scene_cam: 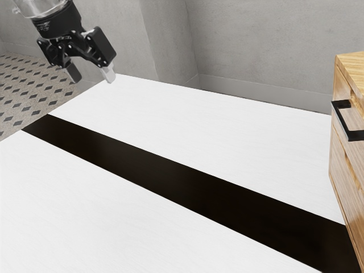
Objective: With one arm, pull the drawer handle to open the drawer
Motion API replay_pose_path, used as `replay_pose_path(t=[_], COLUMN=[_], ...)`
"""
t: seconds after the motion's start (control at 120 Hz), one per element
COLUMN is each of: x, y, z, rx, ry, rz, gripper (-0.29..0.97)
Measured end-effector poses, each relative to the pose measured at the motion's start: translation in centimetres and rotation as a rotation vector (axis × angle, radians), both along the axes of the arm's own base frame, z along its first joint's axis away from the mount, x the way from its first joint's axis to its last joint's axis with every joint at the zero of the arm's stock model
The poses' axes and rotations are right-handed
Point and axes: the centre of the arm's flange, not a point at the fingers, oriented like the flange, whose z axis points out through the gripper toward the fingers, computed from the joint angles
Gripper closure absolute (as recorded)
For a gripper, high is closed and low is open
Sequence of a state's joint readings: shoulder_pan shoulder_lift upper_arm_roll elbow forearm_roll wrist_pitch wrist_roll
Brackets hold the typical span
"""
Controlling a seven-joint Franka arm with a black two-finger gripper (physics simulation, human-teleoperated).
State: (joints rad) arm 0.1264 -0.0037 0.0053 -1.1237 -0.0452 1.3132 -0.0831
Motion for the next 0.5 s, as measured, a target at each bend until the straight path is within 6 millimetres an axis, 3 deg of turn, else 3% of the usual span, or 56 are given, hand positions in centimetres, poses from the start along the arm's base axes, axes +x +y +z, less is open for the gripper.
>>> replay_pose_path(t=[0.183, 0.5], x=[0.8, 0.7], y=[-0.2, -1.6], z=[-1.2, -1.4], rx=[0.008, -0.012], ry=[0.037, 0.061], rz=[0.001, 0.015], gripper=[0.0, 0.0])
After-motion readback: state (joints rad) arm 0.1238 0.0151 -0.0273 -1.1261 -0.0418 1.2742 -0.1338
